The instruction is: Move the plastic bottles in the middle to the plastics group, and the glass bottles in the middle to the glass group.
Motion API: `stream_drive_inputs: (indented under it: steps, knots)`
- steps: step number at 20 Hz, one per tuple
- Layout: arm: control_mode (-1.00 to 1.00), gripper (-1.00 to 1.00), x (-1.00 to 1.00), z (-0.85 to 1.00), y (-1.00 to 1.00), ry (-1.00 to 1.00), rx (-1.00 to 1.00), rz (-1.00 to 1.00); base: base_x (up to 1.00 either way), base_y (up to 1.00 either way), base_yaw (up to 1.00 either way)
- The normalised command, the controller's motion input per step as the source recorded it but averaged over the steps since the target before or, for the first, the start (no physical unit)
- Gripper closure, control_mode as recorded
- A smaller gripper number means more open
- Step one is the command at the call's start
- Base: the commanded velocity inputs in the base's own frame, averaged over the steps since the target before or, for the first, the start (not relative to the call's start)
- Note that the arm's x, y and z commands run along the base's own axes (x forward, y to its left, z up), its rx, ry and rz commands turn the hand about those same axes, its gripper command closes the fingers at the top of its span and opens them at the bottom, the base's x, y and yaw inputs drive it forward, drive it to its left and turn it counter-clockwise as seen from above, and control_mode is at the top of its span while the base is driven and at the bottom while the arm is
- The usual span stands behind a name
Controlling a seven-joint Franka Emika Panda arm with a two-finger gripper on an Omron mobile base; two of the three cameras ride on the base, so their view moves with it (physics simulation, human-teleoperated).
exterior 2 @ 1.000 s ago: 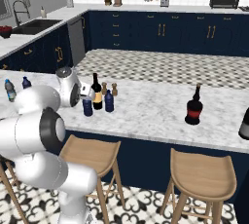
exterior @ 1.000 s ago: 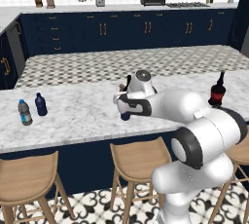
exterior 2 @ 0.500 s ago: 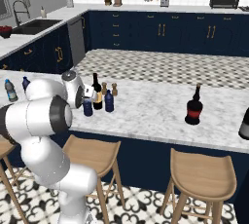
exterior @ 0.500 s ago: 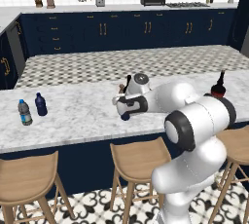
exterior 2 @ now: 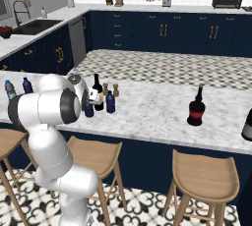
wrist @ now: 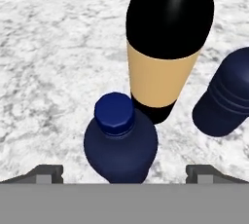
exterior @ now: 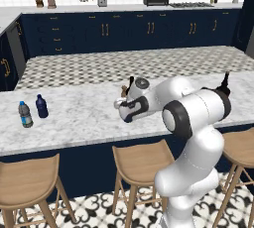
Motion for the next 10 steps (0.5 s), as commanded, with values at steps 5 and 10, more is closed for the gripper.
stream_drive_inputs:
  steps: [5,10]
  knots:
    - [-1.0,-1.0,0.2,-0.21,0.0,0.0,0.0,0.0,0.0,0.0,0.0]
    - [-1.0,-1.0,0.05,-0.15,0.0,0.0,0.0,0.0,0.0,0.0,0.0]
